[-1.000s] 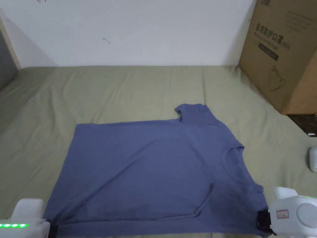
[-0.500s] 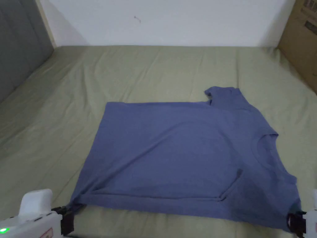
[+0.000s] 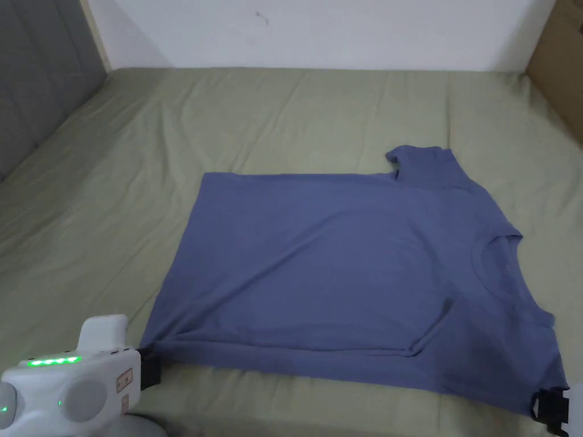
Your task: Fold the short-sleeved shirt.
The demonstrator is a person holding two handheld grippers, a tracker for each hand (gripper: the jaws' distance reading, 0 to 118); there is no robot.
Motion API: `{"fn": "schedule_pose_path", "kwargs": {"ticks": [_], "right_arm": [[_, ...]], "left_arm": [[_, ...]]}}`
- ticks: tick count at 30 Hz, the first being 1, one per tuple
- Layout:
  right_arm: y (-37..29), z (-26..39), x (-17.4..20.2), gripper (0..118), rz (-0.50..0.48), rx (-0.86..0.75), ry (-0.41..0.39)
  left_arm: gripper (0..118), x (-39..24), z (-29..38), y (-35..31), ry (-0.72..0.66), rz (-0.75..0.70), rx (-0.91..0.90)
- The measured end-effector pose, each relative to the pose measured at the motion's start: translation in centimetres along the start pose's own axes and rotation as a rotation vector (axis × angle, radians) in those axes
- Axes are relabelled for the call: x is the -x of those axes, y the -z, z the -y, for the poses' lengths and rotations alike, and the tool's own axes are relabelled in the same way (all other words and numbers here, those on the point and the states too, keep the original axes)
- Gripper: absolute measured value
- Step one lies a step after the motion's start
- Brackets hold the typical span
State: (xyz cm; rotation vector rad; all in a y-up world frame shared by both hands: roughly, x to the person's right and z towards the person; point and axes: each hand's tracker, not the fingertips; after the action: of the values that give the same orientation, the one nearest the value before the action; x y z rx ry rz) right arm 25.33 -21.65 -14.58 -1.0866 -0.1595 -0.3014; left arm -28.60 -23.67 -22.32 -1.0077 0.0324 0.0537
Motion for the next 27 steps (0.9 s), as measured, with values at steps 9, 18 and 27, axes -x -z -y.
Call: {"fn": "schedule_pose_path", "kwargs": {"ticks": [9, 18, 27], "right_arm": [[-0.1, -0.1, 0.0, 10, 0.023, 0.006, -0.062], [3.7, -1.1, -0.7, 1, 0.100, 0.057, -0.181], [-0.7, -2.9, -1.3, 1, 0.013, 0.006, -0.058]], "left_arm": [[1, -0.9, -0.1, -1.9, -0.024, 0.000, -0.018], [1, -0.9, 0.0, -2.1, 0.000, -0.015, -0.001], [1, -0.6, -1.5, -3.2, 0.014, -0.024, 0.022]]}}
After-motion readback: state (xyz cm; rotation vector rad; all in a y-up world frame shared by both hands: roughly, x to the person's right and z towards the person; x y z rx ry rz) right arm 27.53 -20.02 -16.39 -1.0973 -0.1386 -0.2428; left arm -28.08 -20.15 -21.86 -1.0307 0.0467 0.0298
